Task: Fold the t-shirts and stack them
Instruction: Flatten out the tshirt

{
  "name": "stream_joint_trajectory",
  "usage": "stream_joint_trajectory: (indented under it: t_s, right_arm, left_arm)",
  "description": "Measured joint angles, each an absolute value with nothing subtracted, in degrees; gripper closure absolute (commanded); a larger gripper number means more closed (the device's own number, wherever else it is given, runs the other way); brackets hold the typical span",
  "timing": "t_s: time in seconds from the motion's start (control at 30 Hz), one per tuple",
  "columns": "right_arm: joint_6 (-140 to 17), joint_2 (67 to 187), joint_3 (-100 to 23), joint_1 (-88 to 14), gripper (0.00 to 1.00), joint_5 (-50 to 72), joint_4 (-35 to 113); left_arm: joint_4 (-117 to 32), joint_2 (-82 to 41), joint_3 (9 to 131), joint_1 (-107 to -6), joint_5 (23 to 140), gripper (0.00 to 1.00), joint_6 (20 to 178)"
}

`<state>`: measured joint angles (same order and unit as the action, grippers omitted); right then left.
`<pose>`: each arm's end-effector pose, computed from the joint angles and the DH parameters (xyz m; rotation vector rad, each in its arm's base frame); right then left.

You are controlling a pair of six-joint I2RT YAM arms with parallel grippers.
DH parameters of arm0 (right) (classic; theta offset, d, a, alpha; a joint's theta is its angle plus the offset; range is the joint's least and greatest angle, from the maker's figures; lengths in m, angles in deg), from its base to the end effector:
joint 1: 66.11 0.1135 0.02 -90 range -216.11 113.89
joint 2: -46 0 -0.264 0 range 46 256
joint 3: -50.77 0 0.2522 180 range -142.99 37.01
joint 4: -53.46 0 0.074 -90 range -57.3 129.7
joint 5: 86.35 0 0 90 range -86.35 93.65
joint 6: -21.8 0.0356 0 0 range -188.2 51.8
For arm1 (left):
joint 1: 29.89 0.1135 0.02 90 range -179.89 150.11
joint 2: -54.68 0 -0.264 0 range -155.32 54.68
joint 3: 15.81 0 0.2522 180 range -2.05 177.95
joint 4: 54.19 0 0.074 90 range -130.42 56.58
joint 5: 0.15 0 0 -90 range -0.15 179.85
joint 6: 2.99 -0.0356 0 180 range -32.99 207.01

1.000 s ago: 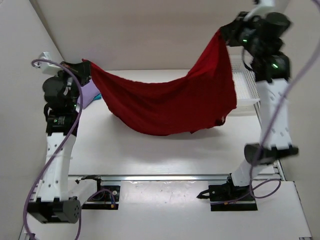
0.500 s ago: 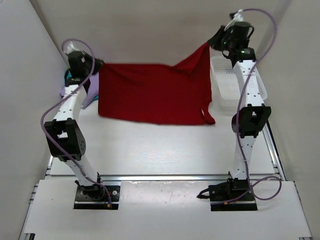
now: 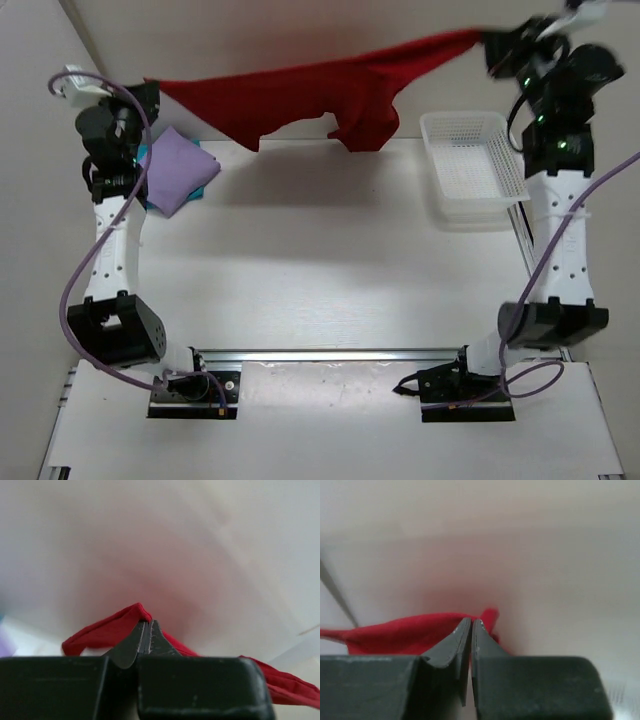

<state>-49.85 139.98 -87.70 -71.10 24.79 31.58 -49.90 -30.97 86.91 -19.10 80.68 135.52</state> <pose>0.3171 -0.0148 0.5948 -0.0840 1.2116 0.4208 0.3424 0.0595 0.4749 -0.5600 1.2627 -0.6607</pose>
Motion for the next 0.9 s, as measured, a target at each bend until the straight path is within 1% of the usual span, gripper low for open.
stream_joint_trajectory:
  t_s: [0.13,0.27,0.37,0.47,0.57,0.63,0.73,0.83,0.9]
  right_arm:
    - [-52.2,126.1,-53.2,-68.6,1.00,19.2,34.3]
    - [-51.4,118.1,-21.4,-64.8,1.00,10.7,32.5]
    - [-48.6,112.4,-7.2,-61.5,1.00,6.9,29.0]
    - [-44.2,103.7,4.6,-60.0,1.00,7.7,28.7]
    - [-40.2,94.1,13.8,-58.7,1.00,7.5,26.8]
    - [-37.5,87.3,17.3,-56.8,1.00,7.7,23.2]
    - [-33.7,76.7,18.2,-53.9,1.00,8.5,17.3]
    - [-30.7,67.4,17.4,-51.4,1.00,8.2,11.6]
    - [-28.8,63.3,15.9,-48.5,1.00,6.4,7.9]
  left_arm:
    - [-50.4,-22.4,68.7,-18.7,83.5,1.00,132.7]
    - [-47.5,-10.0,48.7,-21.9,89.6,1.00,128.8]
    - [-45.6,-1.2,36.3,-25.7,92.3,1.00,127.7]
    - [-42.7,4.0,27.8,-25.7,92.6,1.00,127.7]
    - [-38.4,6.1,22.0,-24.7,92.4,1.00,127.4]
    - [-35.6,7.5,19.2,-25.0,91.6,1.00,126.9]
    - [-31.2,10.6,16.5,-25.3,89.1,1.00,126.3]
    - [-27.8,13.0,16.3,-25.6,87.8,1.00,125.4]
    - [-26.6,13.7,16.5,-25.5,87.0,1.00,125.3]
